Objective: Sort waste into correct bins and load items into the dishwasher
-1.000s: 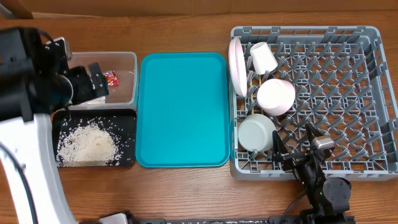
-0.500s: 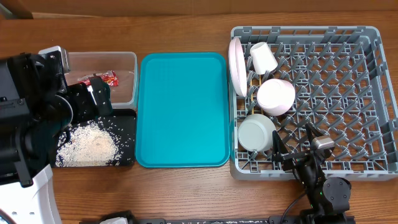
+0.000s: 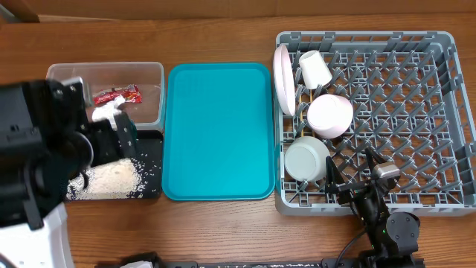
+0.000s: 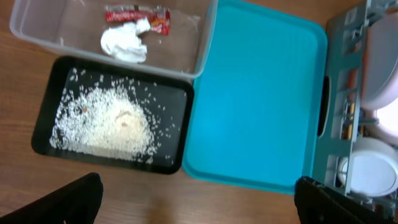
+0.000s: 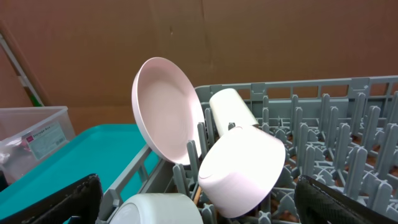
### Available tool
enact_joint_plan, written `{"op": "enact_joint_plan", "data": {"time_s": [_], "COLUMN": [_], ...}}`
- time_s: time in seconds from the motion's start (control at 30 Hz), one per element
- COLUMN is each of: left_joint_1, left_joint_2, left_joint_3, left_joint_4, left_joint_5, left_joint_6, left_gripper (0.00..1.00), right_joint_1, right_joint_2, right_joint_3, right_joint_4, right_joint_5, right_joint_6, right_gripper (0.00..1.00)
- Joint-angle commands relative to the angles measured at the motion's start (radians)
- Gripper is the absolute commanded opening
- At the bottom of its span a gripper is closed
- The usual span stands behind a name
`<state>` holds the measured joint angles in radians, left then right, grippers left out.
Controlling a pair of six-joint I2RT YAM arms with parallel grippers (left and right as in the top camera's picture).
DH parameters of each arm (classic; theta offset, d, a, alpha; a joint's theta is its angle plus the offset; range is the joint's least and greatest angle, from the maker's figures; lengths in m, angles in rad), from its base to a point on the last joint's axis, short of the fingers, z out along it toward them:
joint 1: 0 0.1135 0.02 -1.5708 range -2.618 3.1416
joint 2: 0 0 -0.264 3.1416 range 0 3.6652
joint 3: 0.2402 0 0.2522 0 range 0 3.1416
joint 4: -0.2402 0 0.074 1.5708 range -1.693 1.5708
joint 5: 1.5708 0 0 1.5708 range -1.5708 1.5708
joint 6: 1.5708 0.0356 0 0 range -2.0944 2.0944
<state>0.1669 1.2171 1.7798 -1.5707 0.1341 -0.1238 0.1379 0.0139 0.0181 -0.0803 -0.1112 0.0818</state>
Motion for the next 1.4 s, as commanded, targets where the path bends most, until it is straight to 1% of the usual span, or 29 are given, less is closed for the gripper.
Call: {"op": "enact_joint_plan", "data": {"time_s": [0.0, 0.07, 0.13, 0.3, 0.4, 0.53, 0.63, 0.73, 0.83, 1.03, 1.2, 1.37], "left_joint_1": [-0.048, -0.069, -0.085, -0.092, -0.117, -0.21, -0.257, -0.262, -0.261, -0.261, -0.261, -0.261], "left_joint_2": [-0.166, -0.249, -0.343, -0.566, -0.695, -0.849, -0.928, -0.977, -1.002, -1.04, -1.089, -1.154], "left_joint_3": [-0.141, -0.24, -0.354, -0.65, -0.829, -1.06, -1.192, -1.293, -1.365, -1.484, -1.569, -1.661], "left_joint_4": [0.01, 0.045, 0.113, 0.388, 0.622, 1.033, 1.301, 1.482, 1.559, 1.571, 1.588, 1.643], "left_joint_5": [-0.009, -0.006, -0.007, 0.017, 0.051, 0.049, 0.049, 0.049, 0.04, -0.009, -0.012, -0.011], "left_joint_6": [-0.01, -0.042, -0.087, -0.109, -0.109, -0.103, -0.056, -0.056, -0.055, -0.055, -0.055, -0.056], "left_gripper": [1.0, 1.0, 1.0, 1.0, 1.0, 1.0, 1.0, 1.0, 1.0, 1.0, 1.0, 1.0], "right_joint_1": [-0.005, -0.005, -0.005, -0.005, -0.005, -0.005, -0.005, -0.005, -0.005, -0.005, -0.005, -0.005], "right_joint_2": [-0.011, -0.011, -0.011, -0.011, -0.011, -0.011, -0.011, -0.011, -0.011, -0.011, -0.011, -0.011], "right_joint_3": [-0.01, -0.01, -0.01, -0.01, -0.01, -0.01, -0.01, -0.01, -0.01, -0.01, -0.01, -0.01], "right_joint_4": [0.004, 0.004, 0.004, 0.004, 0.004, 0.004, 0.004, 0.004, 0.004, 0.004, 0.004, 0.004], "right_joint_5": [0.013, 0.013, 0.013, 0.013, 0.013, 0.013, 0.013, 0.013, 0.013, 0.013, 0.013, 0.013], "right_joint_6": [-0.004, -0.004, -0.004, -0.004, -0.003, -0.004, -0.004, -0.004, -0.003, -0.003, -0.003, -0.003], "right_gripper": [1.0, 1.0, 1.0, 1.0, 1.0, 1.0, 1.0, 1.0, 1.0, 1.0, 1.0, 1.0]}}
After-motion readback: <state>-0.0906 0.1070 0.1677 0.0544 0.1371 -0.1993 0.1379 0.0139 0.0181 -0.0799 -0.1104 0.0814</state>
